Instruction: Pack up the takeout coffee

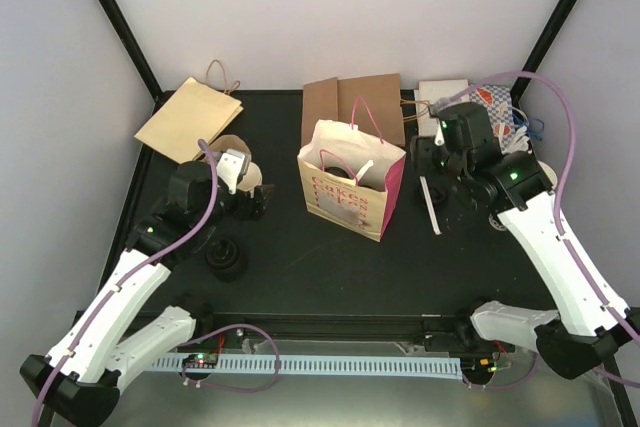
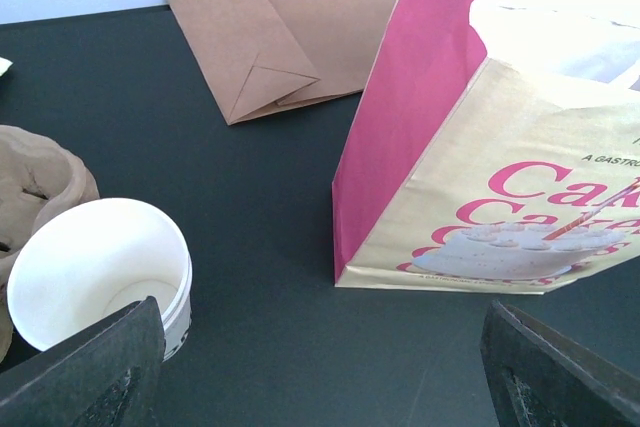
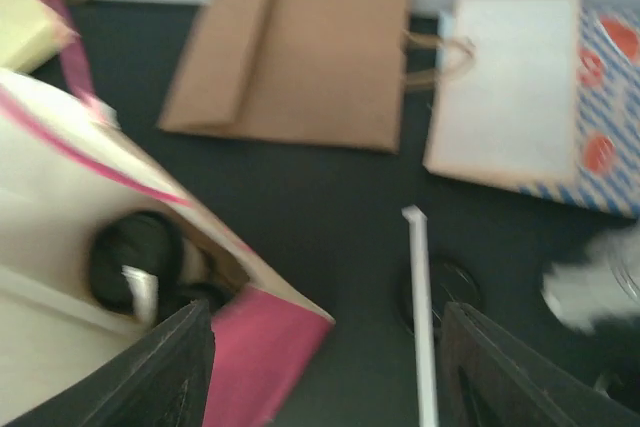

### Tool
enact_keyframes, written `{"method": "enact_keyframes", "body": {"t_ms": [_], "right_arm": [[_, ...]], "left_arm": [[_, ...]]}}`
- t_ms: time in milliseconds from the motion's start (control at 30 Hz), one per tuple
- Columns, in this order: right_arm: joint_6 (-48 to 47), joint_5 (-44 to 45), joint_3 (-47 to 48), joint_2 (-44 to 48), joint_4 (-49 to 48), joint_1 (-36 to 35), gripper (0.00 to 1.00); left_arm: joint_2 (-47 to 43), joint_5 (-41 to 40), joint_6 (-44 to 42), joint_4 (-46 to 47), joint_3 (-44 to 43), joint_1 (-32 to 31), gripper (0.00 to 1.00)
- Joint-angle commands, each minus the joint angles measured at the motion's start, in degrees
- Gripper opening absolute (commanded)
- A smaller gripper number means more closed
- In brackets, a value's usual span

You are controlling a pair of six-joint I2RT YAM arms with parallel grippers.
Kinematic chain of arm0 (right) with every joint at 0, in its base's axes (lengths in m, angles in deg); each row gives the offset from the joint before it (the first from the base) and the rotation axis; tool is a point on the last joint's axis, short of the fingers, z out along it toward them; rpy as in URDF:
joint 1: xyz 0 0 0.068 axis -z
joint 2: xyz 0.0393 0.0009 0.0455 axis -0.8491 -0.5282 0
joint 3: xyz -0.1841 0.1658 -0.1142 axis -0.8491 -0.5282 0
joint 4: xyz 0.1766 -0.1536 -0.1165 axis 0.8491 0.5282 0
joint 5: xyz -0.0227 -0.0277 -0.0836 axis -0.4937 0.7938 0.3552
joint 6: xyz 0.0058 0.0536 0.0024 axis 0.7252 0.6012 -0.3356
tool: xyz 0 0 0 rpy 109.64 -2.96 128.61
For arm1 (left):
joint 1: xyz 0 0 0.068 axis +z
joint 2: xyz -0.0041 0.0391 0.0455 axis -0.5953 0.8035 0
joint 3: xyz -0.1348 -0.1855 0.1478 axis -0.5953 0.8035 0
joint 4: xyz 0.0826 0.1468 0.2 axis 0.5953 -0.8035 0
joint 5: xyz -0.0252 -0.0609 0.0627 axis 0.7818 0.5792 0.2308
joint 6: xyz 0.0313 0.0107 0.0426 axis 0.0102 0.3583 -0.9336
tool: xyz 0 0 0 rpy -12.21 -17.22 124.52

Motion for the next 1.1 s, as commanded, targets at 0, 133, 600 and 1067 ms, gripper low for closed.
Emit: {"method": "enact_keyframes", "body": {"t_ms": [0, 133, 600, 1067], "right_arm": [[3.01, 1.37, -9.47, 4.18, 0.41, 5.59, 0.64], [4.6, -0.53, -17.09, 2.87, -1.28, 8.14, 0.62], [1.58, -4.0, -25.51, -9.95, -16.89, 15.85, 0.56], [-5.92, -4.27, -13.92, -28.94, -15.82, 20.14, 0.57]], "left_arm": [[-1.03, 0.97, -0.89, 1.77, 0.14, 0.23, 0.89], [-0.98, 1.14, -0.98, 1.86, 0.15, 0.21, 0.89], [-1.59, 0.97, -1.5, 2.47, 0.9, 0.26, 0.89], [-1.82, 2.32, -2.03, 3.08, 1.51, 0.31, 0.89]]}}
